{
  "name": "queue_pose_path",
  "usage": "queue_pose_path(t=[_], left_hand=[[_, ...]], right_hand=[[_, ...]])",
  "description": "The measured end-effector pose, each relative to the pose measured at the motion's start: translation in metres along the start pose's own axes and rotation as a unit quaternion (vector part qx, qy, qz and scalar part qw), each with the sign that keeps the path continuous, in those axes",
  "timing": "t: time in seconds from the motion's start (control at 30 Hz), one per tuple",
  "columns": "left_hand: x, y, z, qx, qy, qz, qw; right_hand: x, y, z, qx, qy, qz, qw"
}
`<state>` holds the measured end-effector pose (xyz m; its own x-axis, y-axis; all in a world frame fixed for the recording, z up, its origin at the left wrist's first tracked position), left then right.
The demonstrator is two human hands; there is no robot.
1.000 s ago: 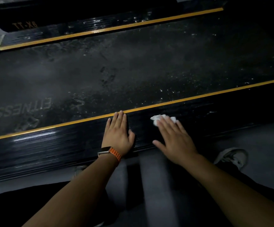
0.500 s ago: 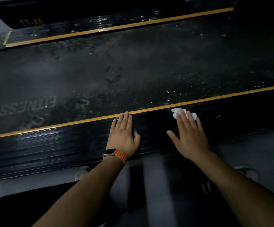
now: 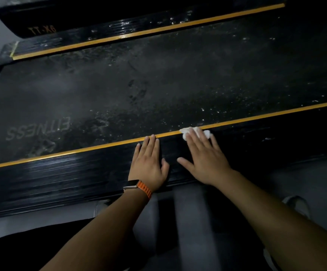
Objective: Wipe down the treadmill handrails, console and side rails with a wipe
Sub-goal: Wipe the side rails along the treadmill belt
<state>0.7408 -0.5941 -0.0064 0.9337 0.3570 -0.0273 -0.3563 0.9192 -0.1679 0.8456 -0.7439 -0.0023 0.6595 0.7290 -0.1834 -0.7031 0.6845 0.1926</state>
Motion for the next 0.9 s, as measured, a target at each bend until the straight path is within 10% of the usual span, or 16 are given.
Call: queue_pose_path(t=[0.27, 0.9], left_hand=[[0.0, 0.0, 0.0, 0.001, 0.009, 0.005, 1.0], [0.001, -0.007, 0.001, 0.021, 0.004, 0.037, 0.999]], right_hand=[[-0.022, -0.08, 0.014, -0.016, -0.033, -0.113, 0.993], [-0.045, -0.061, 0.004, -0.036, -0.064, 0.09, 0.993]])
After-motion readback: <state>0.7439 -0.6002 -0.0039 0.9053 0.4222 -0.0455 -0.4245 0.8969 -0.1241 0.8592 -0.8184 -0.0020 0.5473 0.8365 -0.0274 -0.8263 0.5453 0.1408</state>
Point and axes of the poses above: each hand's wrist, its own x-axis towards the middle knuckle, its own z-axis out of the back of the hand, y = z × x, the point moved 7 cm from there along x, towards the middle knuckle, and after that the axes turned 4 degrees about x, right-handed, at the moved point
